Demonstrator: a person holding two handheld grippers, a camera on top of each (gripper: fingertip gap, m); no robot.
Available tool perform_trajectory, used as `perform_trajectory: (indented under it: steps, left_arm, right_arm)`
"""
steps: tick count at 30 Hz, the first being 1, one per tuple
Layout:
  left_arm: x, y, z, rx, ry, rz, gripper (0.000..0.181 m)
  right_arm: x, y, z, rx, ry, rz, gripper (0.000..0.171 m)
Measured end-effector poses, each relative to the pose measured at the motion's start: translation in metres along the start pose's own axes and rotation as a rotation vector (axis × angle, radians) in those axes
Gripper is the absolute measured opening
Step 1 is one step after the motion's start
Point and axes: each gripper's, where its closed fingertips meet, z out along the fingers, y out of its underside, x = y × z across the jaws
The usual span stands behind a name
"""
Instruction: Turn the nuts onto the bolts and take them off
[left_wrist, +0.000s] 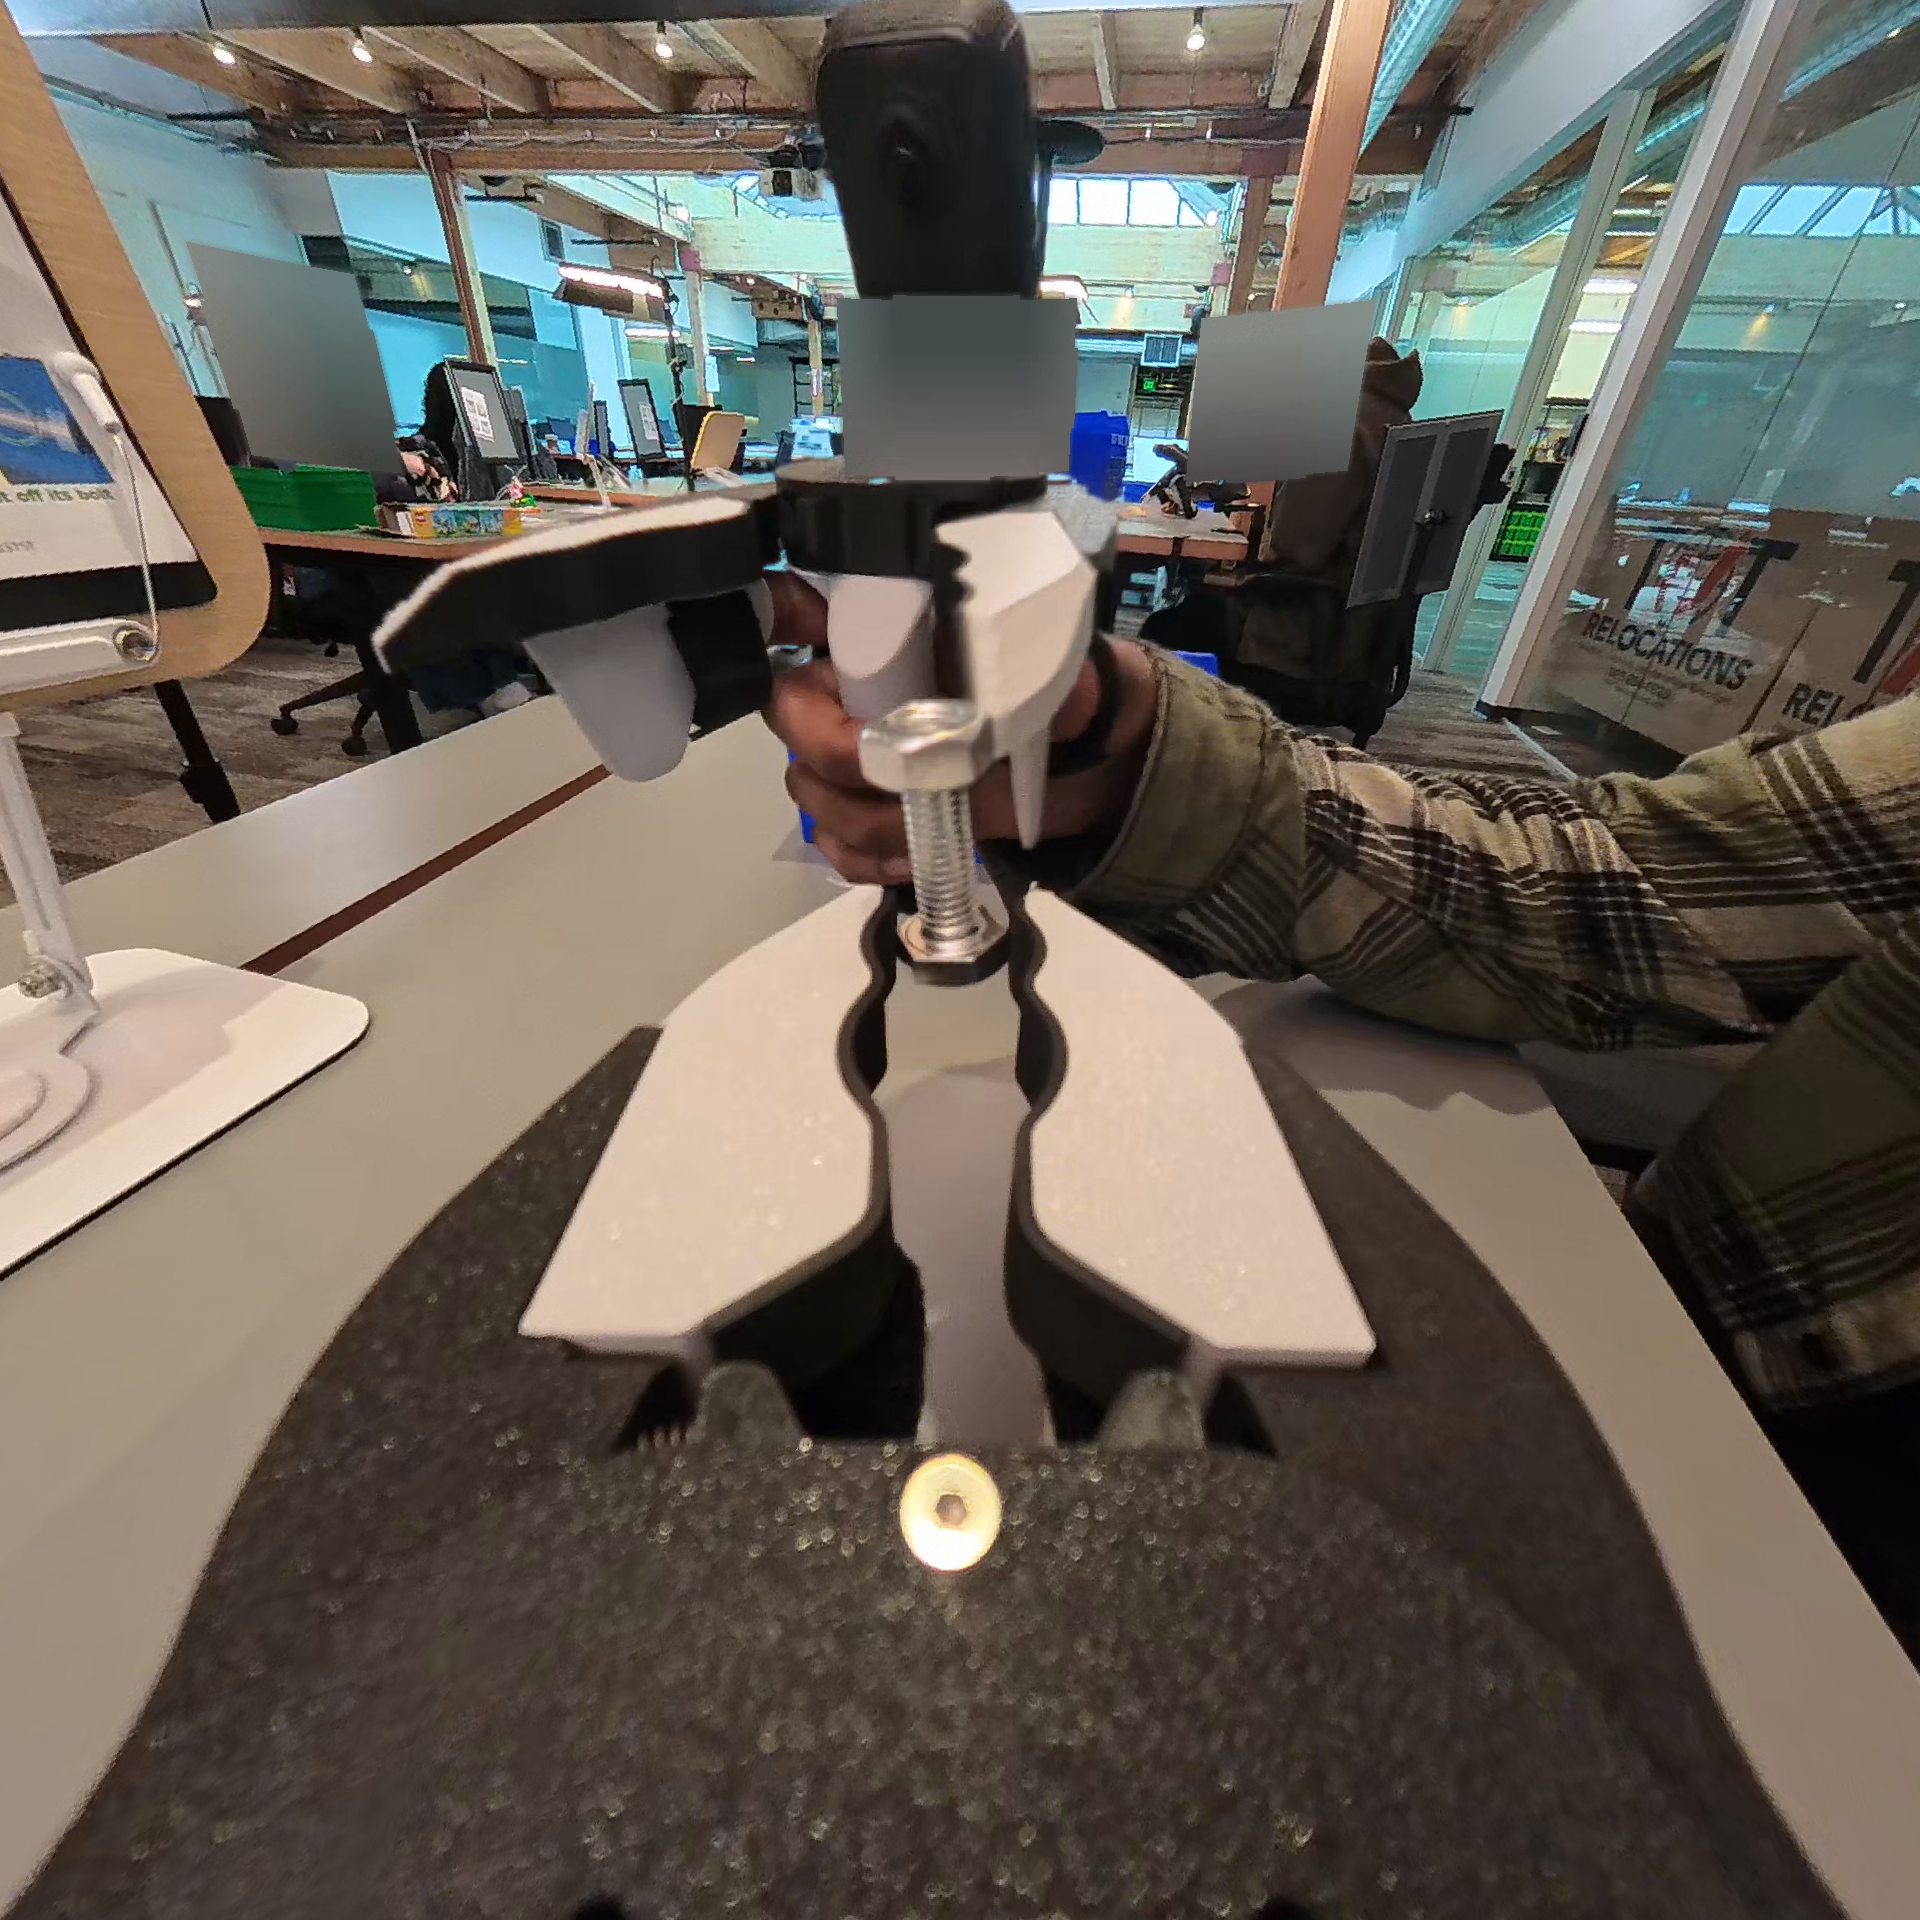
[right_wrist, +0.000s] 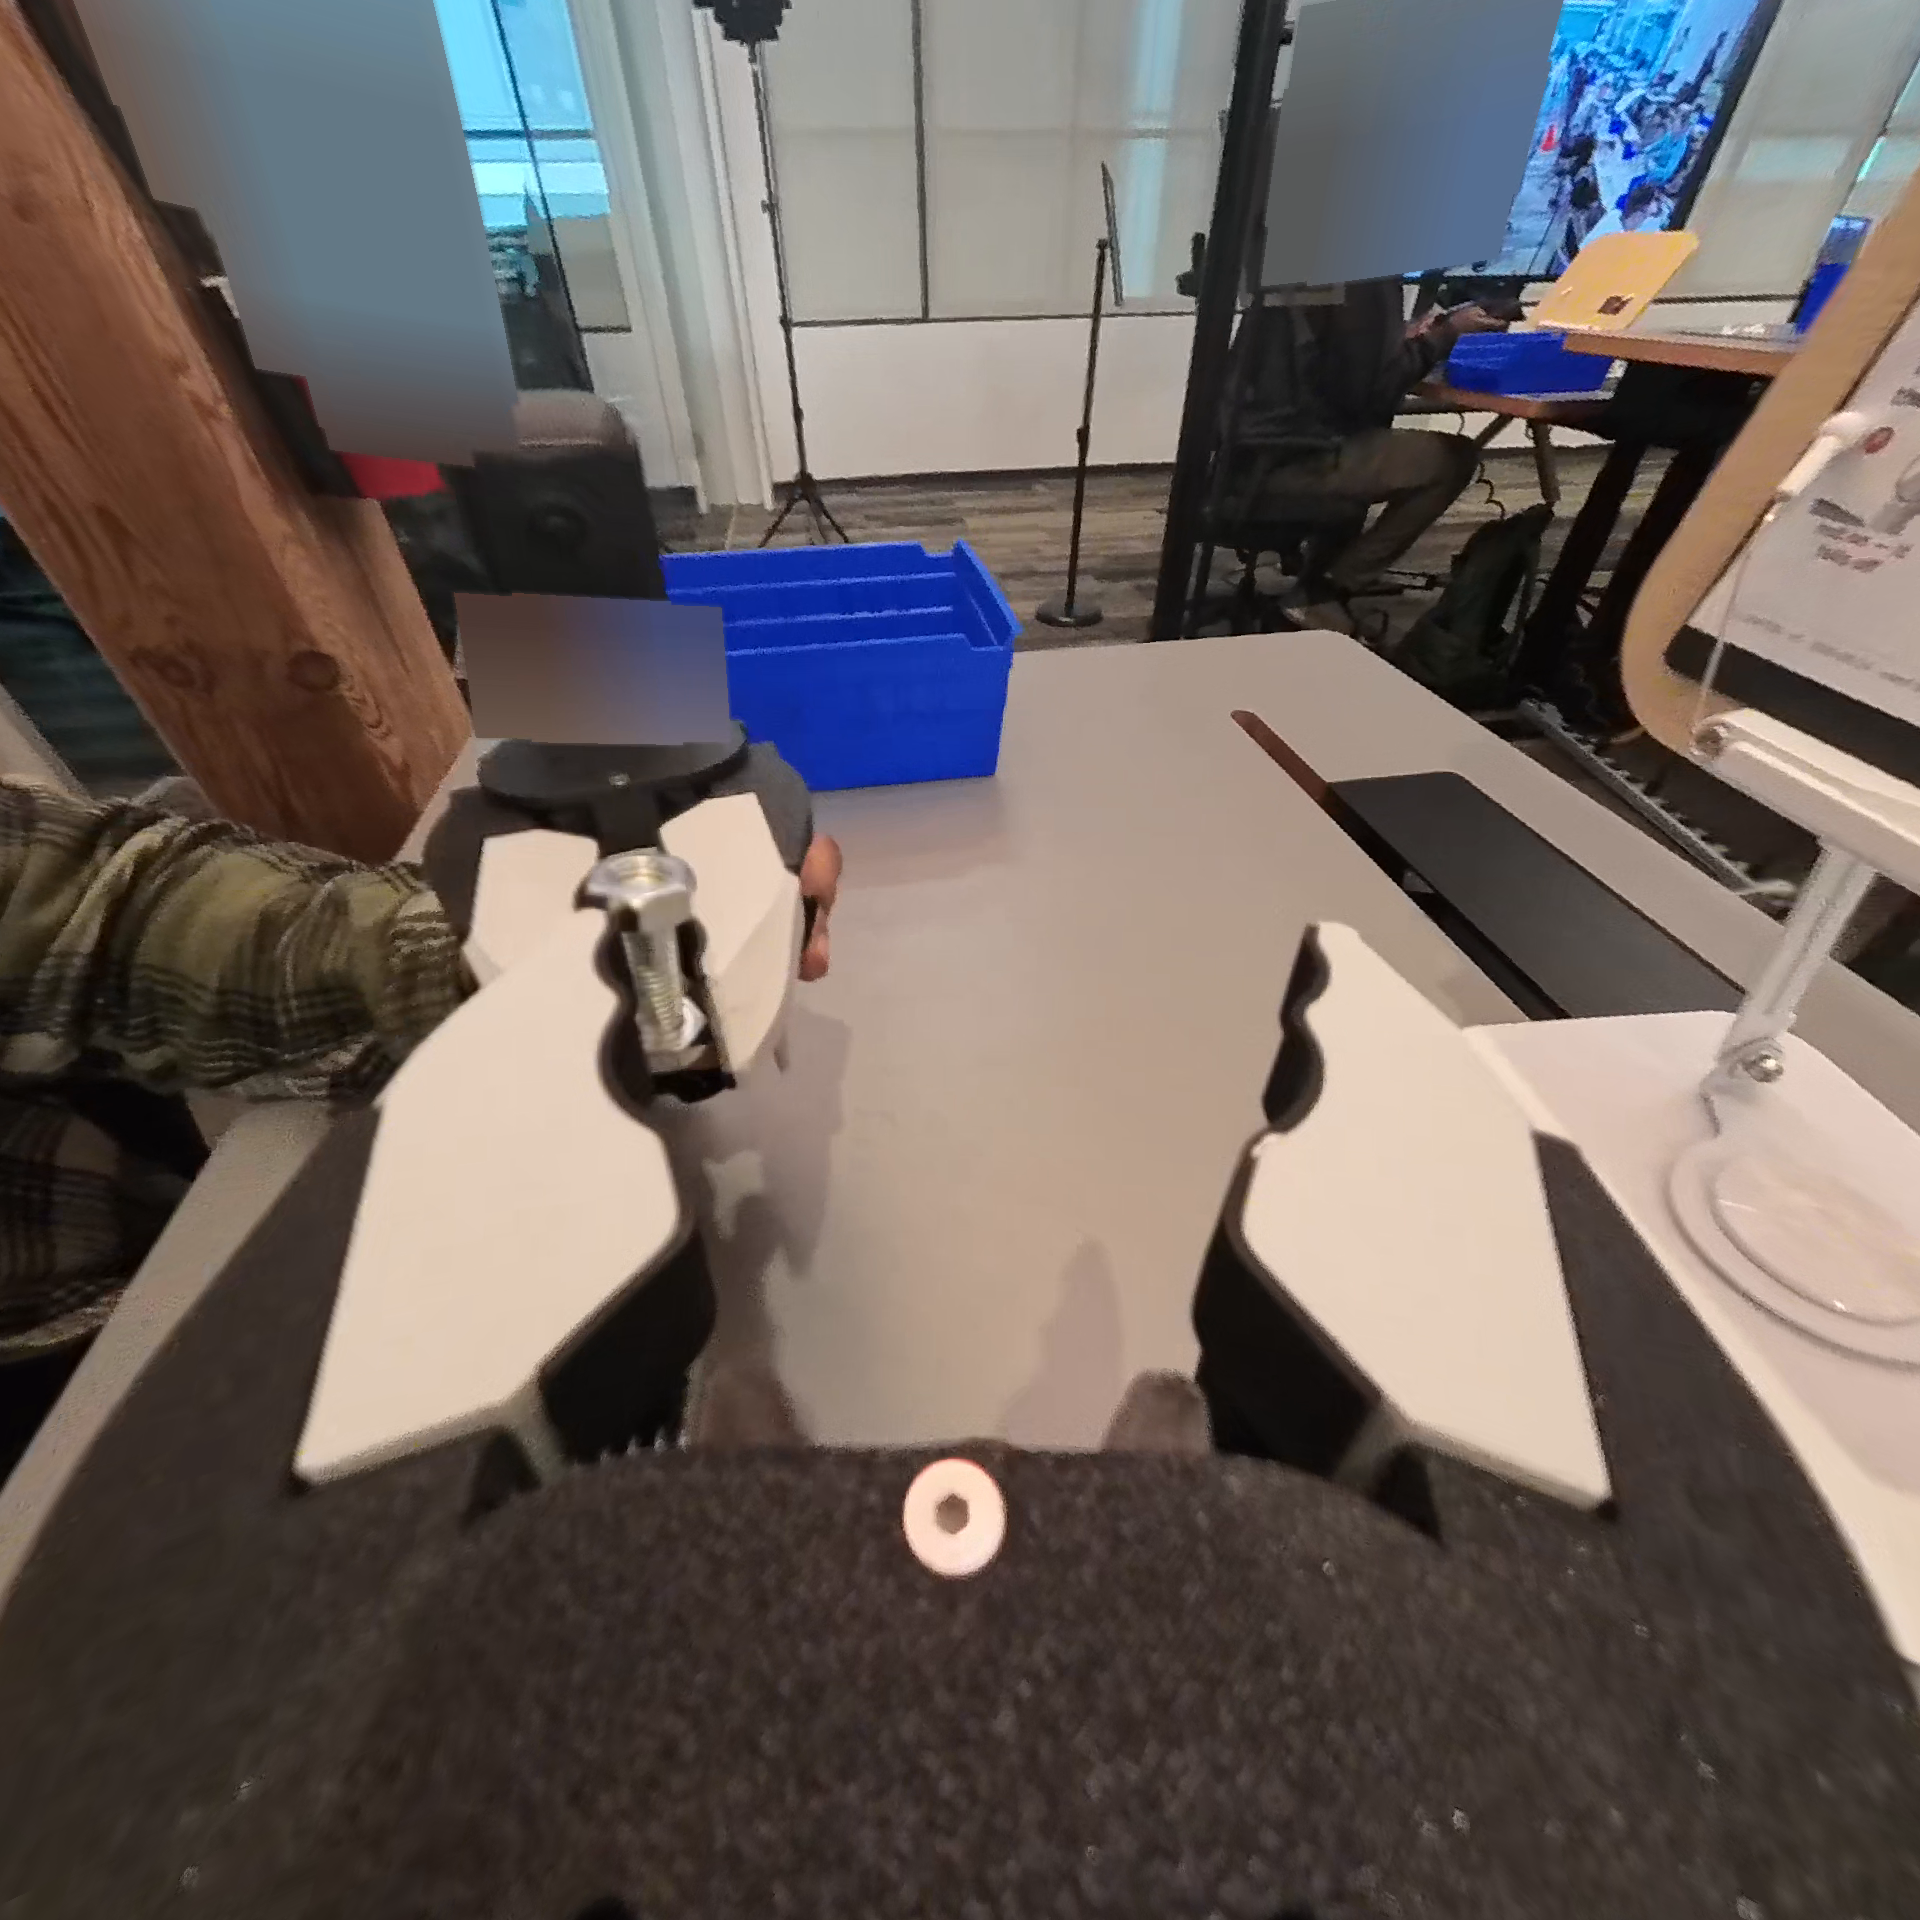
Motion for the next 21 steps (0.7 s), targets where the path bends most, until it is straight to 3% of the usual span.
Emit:
perform_trajectory:
  steps: [8,12,21]
  left_arm:
    - [0.001,-0.001,0.000,0.002,0.001,0.005,0.020]
    - [0.001,-0.001,0.000,0.000,0.001,0.013,0.020]
    - [-0.005,-0.001,-0.002,0.000,-0.034,0.009,0.020]
  right_arm:
    - [-0.013,-0.010,-0.002,0.064,-0.080,0.033,0.116]
    - [0.004,-0.001,-0.003,-0.002,0.017,0.000,0.114]
    - [-0.010,-0.010,-0.003,0.031,-0.034,0.010,0.110]
